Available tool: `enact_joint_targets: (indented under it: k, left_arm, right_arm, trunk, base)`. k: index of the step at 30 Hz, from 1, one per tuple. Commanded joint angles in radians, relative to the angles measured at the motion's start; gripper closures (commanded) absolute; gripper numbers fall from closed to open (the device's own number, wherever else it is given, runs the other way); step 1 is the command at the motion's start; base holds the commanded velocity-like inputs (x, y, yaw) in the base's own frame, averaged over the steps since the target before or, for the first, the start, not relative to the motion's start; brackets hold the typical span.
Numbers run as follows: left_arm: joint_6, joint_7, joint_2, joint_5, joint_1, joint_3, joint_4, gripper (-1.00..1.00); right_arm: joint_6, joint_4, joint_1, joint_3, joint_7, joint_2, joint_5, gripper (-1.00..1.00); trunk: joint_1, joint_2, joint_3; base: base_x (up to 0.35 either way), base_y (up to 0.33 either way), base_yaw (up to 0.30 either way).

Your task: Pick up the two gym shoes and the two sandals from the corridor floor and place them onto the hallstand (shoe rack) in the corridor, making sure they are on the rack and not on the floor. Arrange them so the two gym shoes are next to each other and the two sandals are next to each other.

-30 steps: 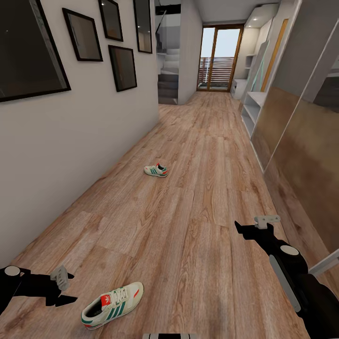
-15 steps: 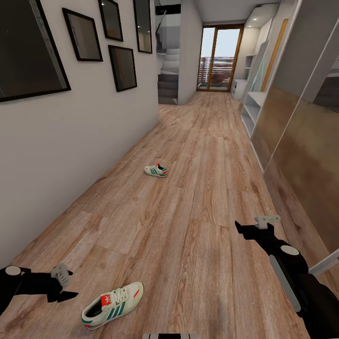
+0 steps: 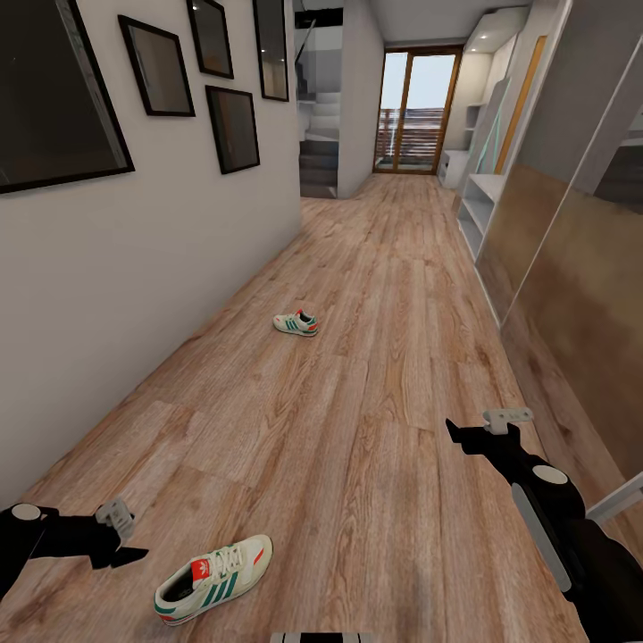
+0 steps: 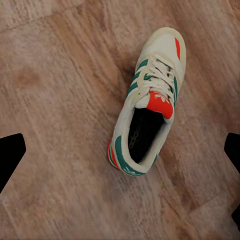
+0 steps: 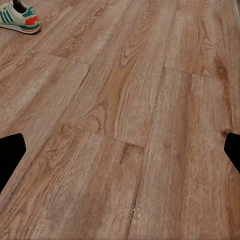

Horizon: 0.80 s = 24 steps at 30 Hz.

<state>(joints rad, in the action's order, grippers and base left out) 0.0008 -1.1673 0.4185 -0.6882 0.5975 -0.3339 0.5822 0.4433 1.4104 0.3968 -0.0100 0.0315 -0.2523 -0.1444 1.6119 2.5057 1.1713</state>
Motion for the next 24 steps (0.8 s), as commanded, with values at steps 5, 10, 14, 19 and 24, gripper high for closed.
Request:
enact_joint_targets:
  k: [5, 10, 14, 19, 24]
  left_arm:
    - [0.005, 0.010, -0.002, 0.012, 0.001, -0.005, 0.001, -1.00]
    - [0.008, 0.025, -0.003, 0.034, 0.001, -0.004, 0.001, -1.00]
    - [0.013, 0.032, -0.003, 0.049, 0.001, -0.004, 0.001, -1.00]
    - [0.022, 0.035, -0.003, 0.065, 0.001, -0.004, 0.001, -1.00]
    - [0.027, 0.036, -0.003, 0.075, 0.000, -0.004, 0.001, -1.00]
  right_arm:
    - [0.005, 0.001, 0.000, 0.000, -0.001, -0.001, -0.007, -1.00]
    - [0.005, 0.001, 0.000, 0.007, -0.001, 0.000, -0.007, -1.00]
    - [0.005, 0.001, 0.000, 0.018, -0.001, 0.000, -0.007, -1.00]
    - [0.005, 0.001, 0.000, 0.026, -0.001, 0.000, -0.007, -1.00]
    - [0.005, 0.001, 0.000, 0.029, -0.001, 0.000, -0.007, -1.00]
  trunk:
    - [0.000, 0.000, 0.001]
    - [0.000, 0.000, 0.001]
    - [0.000, 0.000, 0.001]
    - [0.000, 0.000, 0.001]
    - [0.001, 0.001, 0.012]
  base:
    - [0.000, 0.000, 0.000]
    - [0.000, 0.000, 0.000]
    - [0.000, 0.000, 0.000]
    - [0.000, 0.000, 0.000]
    - [0.000, 0.000, 0.000]
